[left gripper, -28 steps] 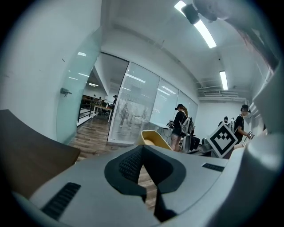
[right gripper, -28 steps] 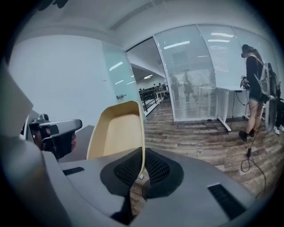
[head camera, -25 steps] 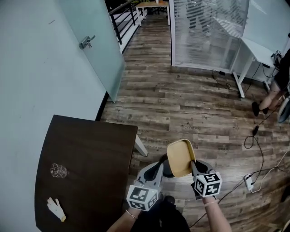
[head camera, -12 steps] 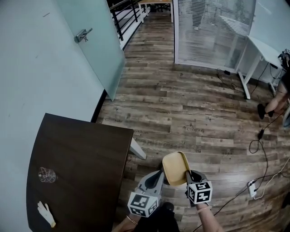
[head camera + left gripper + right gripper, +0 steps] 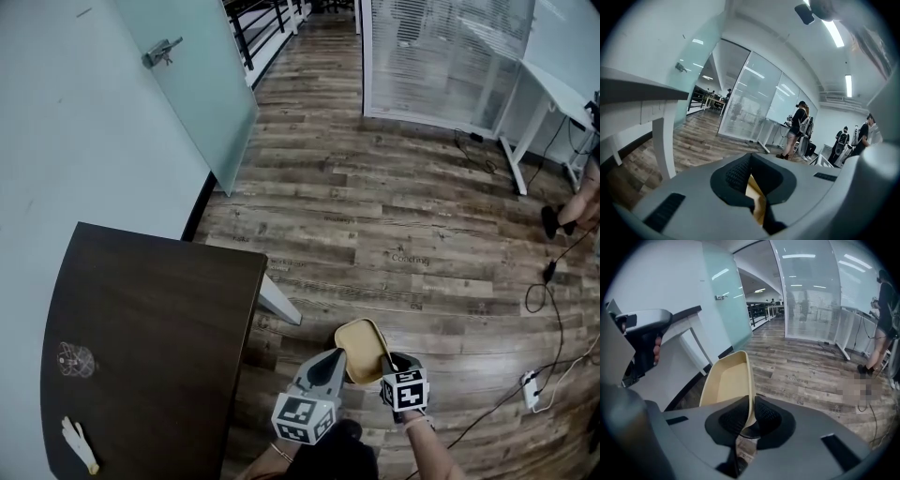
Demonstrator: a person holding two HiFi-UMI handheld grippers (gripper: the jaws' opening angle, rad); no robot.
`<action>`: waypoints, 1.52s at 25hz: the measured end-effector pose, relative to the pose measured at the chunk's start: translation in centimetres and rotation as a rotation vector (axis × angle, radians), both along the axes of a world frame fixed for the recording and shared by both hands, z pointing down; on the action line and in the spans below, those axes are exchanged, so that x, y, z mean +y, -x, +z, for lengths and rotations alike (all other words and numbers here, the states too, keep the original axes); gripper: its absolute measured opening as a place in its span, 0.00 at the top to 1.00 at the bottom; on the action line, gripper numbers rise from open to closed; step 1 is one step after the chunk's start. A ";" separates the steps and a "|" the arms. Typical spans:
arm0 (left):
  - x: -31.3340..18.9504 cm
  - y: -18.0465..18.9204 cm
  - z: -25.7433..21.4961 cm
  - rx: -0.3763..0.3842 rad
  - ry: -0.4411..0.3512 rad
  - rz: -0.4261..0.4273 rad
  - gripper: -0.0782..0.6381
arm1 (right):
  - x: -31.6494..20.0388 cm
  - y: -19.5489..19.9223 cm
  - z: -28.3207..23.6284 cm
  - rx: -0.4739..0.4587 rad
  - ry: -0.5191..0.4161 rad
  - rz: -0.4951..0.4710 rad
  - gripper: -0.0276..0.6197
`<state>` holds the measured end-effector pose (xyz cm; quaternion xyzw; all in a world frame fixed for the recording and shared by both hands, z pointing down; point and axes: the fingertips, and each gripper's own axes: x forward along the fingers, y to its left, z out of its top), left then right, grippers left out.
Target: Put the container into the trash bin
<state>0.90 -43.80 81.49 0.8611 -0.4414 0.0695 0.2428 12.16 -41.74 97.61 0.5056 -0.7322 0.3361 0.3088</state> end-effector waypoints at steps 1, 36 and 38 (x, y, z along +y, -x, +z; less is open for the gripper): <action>-0.3 0.0 0.8 0.001 0.001 0.000 0.87 | -0.1 0.1 1.4 0.009 0.013 -0.003 0.90; 0.9 0.0 -0.7 -0.021 0.045 0.040 0.87 | 1.9 2.2 0.2 -0.016 0.079 0.009 0.78; 1.4 -0.1 -2.3 -0.022 0.045 0.039 0.87 | 2.5 2.3 -1.8 -0.021 0.078 0.011 0.79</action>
